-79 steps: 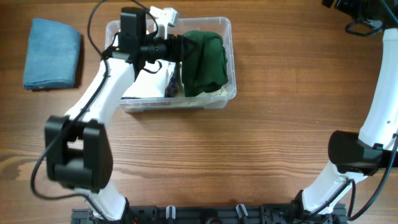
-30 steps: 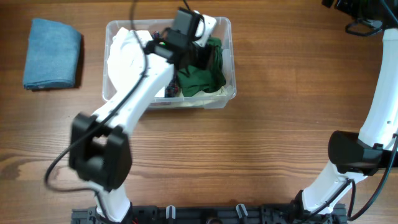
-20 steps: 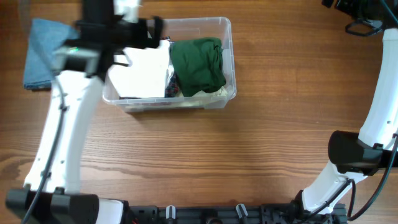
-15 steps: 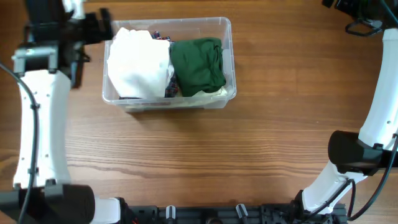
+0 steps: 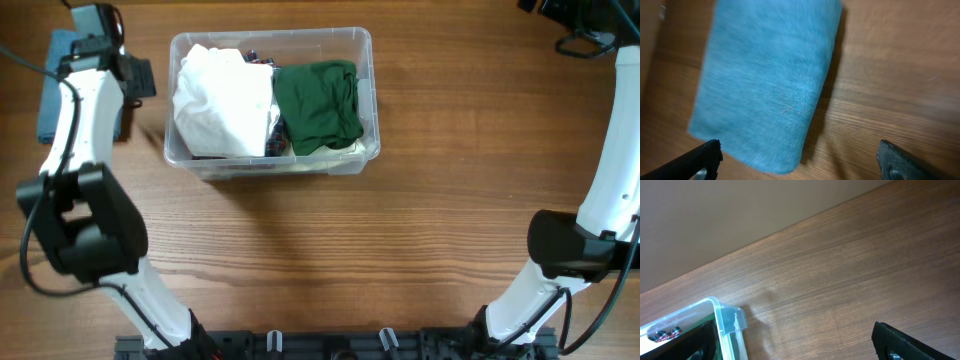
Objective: Pack container
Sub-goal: 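Move the left gripper to the folded blue towel, then grasp the blue towel with the left gripper and lift it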
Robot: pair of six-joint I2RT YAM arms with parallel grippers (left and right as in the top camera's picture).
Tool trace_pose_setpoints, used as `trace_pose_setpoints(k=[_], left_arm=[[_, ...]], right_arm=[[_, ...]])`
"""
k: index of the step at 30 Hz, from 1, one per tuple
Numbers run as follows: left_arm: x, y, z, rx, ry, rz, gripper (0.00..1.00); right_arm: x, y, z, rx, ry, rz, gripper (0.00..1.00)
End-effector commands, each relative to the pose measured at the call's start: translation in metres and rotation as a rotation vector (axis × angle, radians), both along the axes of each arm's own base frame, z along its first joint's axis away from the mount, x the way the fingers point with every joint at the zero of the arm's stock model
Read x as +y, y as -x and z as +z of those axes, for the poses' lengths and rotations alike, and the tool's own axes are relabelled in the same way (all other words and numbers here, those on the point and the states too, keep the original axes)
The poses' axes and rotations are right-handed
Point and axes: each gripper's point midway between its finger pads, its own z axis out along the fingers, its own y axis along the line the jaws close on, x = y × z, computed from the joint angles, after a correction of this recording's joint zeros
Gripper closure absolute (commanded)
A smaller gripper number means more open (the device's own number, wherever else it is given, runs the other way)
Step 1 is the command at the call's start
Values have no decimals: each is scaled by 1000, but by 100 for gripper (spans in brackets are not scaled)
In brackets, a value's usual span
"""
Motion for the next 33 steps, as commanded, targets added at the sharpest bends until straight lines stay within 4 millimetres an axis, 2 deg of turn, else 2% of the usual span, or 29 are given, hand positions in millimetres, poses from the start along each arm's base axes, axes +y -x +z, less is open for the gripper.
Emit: trace_pose_setpoints(k=[1,4,6,8,12,19,22,26,28,31,32,33], left_arm=[[15,0,-30,85,-75,5,0],[24,-1,-49,116,-114,29,1],[29,-1,-55,121,-132,42,1],[33,0,-61,129,-134,50,7],[36,1,-75,192,-160,-13,10],[41,8,-118,273,-166,-18,10],[49,12,-128,300,-199,4,9],[71,15,-131,290,-248,62,10],[89,19,-133,289,-294,110,11],[110,27,-137,289,-334,167,15],[114,28,-138,286,-337,176,18],[117,28,-140,282,-338,183,30]], right_arm=[[-1,-1,-2,5,3,-10,0],[-1,-1,-2,5,3,-10,0],[-1,-1,-2,5,3,-10,0],[-1,-1,-2,5,3,-10,0],[-1,-1,-2,5,3,-10,0],[-1,-1,-2,5,3,-10,0],[-1,-1,-2,5,3,-10,0],[-1,-1,-2,5,3,-10,0],[-1,-1,-2,5,3,-10,0],[-1,-1,-2,5,3,-10,0],[-1,-1,-2,5,3,-10,0],[-1,-1,-2,5,3,-10,0]])
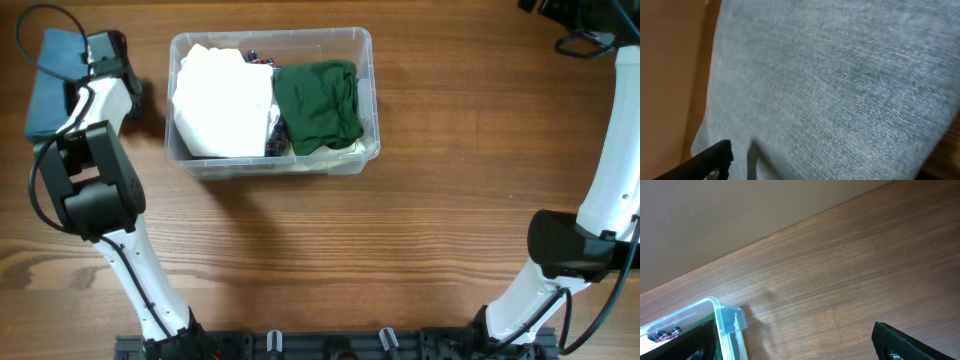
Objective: Pack container
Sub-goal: 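Grasp the blue towel with the left gripper and lift it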
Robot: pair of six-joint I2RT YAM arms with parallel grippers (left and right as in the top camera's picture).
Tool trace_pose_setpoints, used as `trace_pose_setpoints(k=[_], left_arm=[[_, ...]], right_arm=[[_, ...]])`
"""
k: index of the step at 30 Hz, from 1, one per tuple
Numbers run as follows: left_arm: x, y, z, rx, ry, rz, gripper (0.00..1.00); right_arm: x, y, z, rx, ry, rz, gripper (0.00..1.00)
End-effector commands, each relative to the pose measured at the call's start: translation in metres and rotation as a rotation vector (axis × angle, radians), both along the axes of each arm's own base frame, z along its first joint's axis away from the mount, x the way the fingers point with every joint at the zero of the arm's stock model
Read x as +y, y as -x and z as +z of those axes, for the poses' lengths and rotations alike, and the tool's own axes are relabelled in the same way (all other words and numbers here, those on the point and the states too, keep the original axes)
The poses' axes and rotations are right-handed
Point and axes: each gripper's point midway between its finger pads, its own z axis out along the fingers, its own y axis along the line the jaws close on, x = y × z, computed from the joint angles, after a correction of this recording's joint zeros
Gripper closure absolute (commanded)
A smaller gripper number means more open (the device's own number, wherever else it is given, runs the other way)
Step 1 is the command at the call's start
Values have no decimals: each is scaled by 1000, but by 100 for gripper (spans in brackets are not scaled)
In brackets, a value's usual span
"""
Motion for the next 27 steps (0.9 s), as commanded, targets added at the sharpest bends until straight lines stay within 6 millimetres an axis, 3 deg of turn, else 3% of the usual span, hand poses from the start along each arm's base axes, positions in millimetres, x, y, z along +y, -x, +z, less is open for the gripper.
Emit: trace_pose_setpoints(k=[1,2,4,10,14,17,24,27], left_arm=[[27,36,-54,133,2,67,50],[28,35,-54,123,-1,68,69],[31,32,-51,105,-18,75,89],[37,28,-43,70,-62,99,95],[38,29,-25,11,-108,174,96],[29,24,-1,-49,-87,198,96],[-22,10,62,-183,102,128,96],[-53,12,114,-269,183,81,96]], right_arm=[[-1,-1,-2,5,3,-10,0],[-1,-1,-2,5,3,-10,0],[-1,-1,-2,5,3,-10,0],[-1,-1,-2,5,3,-10,0],[-1,-1,-2,5,3,-10,0],[-1,-1,-2,5,3,-10,0],[-1,-1,-2,5,3,-10,0],[-1,-1,-2,5,3,-10,0]])
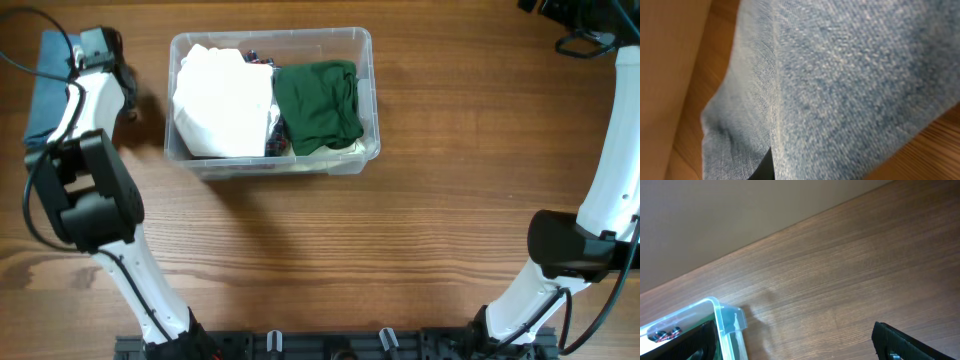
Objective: Pack container
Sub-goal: 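Grasp the blue towel with the left gripper and lift it, then lower the blue towel onto the green cloth in the bin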
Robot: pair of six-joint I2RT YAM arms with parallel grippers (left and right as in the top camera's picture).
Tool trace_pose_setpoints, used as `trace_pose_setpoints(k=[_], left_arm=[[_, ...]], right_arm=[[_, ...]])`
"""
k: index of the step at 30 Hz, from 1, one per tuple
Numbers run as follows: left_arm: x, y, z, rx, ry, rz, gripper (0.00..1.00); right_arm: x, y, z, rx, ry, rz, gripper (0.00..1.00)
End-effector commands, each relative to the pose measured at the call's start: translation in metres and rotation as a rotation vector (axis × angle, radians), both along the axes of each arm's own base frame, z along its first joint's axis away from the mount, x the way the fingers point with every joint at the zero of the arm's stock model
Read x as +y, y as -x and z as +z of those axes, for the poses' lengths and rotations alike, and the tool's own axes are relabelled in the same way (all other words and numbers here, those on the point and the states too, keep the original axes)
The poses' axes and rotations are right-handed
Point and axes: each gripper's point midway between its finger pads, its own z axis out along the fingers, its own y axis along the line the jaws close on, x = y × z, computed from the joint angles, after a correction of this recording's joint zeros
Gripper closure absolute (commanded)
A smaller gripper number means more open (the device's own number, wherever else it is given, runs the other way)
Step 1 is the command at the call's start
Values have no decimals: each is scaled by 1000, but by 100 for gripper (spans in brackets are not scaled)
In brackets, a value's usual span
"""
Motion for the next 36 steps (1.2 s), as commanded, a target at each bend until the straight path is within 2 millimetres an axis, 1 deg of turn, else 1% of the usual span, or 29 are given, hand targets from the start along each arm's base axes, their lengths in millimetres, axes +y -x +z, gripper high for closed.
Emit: trace_pose_setpoints(k=[1,2,3,4,7,9,10,11,12,14,16,18,22,23,25,30,33,36], left_arm=[[-41,-12,92,-244,107,-49,96],[-49,-8,103,-271,140,-53,96],[-64,-3,120,-310,219,-75,96],[-76,-1,128,-331,281,-102,96],[-128,12,163,-408,545,-229,96],[-152,22,183,-441,649,-297,96],[-158,25,190,-452,673,-315,96],[-170,34,205,-474,713,-350,96],[-176,41,215,-491,736,-366,96],[-185,53,233,-524,769,-382,96],[-205,65,256,-575,859,-436,96],[-234,75,278,-615,1011,-508,96],[-284,90,304,-612,1306,-665,96],[-293,95,309,-601,1370,-703,96],[-306,101,315,-586,1436,-749,96],[-339,114,322,-527,1524,-842,96],[-364,119,318,-465,1555,-889,96],[-387,117,309,-409,1582,-934,96]], right_arm=[[-1,-1,-2,5,3,-10,0],[-1,-1,-2,5,3,-10,0],[-1,-1,-2,5,3,-10,0],[-1,-1,-2,5,3,-10,0],[-1,-1,-2,5,3,-10,0],[-1,-1,-2,5,3,-10,0],[-1,-1,-2,5,3,-10,0],[-1,-1,-2,5,3,-10,0],[-1,-1,-2,5,3,-10,0],[-1,-1,-2,5,3,-10,0],[-1,-1,-2,5,3,-10,0],[-1,-1,-2,5,3,-10,0],[-1,-1,-2,5,3,-10,0],[-1,-1,-2,5,3,-10,0],[-1,-1,-2,5,3,-10,0],[-1,-1,-2,5,3,-10,0],[-1,-1,-2,4,3,-10,0],[-1,-1,-2,5,3,-10,0]])
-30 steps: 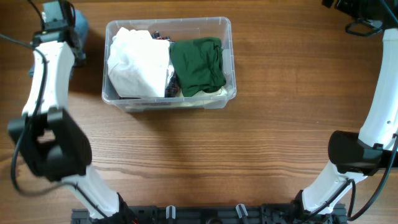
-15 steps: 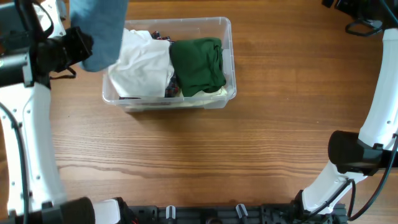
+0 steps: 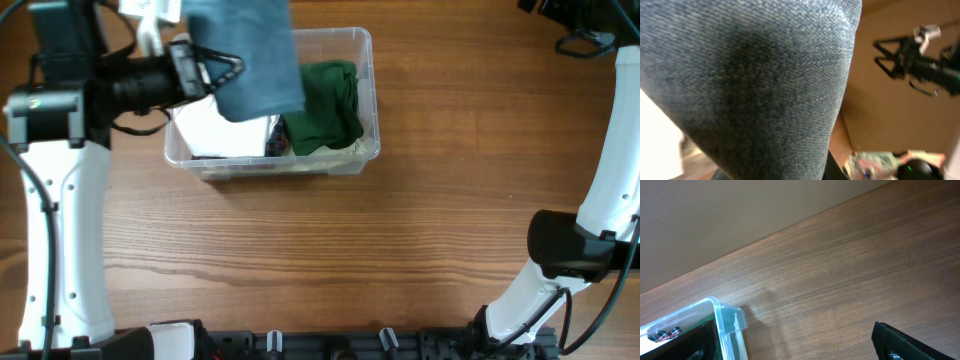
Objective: Pack container
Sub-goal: 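Lower the blue towel onto the green cloth in the bin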
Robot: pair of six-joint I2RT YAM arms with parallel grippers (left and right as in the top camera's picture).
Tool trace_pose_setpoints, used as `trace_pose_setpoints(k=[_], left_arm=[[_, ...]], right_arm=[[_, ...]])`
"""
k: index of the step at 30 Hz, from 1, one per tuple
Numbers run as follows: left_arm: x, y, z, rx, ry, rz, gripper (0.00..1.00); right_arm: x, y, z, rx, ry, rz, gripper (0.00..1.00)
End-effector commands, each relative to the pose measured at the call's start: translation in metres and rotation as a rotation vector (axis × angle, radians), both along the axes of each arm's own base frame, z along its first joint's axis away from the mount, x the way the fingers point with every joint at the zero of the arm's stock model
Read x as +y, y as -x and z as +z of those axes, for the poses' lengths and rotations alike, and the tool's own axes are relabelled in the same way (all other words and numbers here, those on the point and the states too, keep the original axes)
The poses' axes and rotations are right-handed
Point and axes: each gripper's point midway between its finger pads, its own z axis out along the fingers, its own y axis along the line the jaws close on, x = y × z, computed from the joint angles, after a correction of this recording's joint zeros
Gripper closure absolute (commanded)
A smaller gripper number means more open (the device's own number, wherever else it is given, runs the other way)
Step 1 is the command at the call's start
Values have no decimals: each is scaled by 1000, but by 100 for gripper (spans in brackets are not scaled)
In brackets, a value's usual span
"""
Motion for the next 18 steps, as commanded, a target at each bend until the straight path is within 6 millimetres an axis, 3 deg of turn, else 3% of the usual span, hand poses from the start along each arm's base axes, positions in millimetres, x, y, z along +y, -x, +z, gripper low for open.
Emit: trace_pose_setpoints(k=[1,5,9,15,18], left_arm=[[-35,3,9,-52,59,-142,96],[-59,-12,-3,-55,69,-195,96],[-81,-32,-31,-28,70,-242,96],[-93,-60,-62,40,95,-231,96],[-105,-60,-79,83,92,-254,96]], right_arm=[[-1,-1,-2,5,3,-10,0],[-1,-1,-2,5,3,-10,0],[-1,-1,-2,5,3,-10,0],[-1,-1,-2,5,3,-10,0],[-1,-1,-2,5,3,-10,0]])
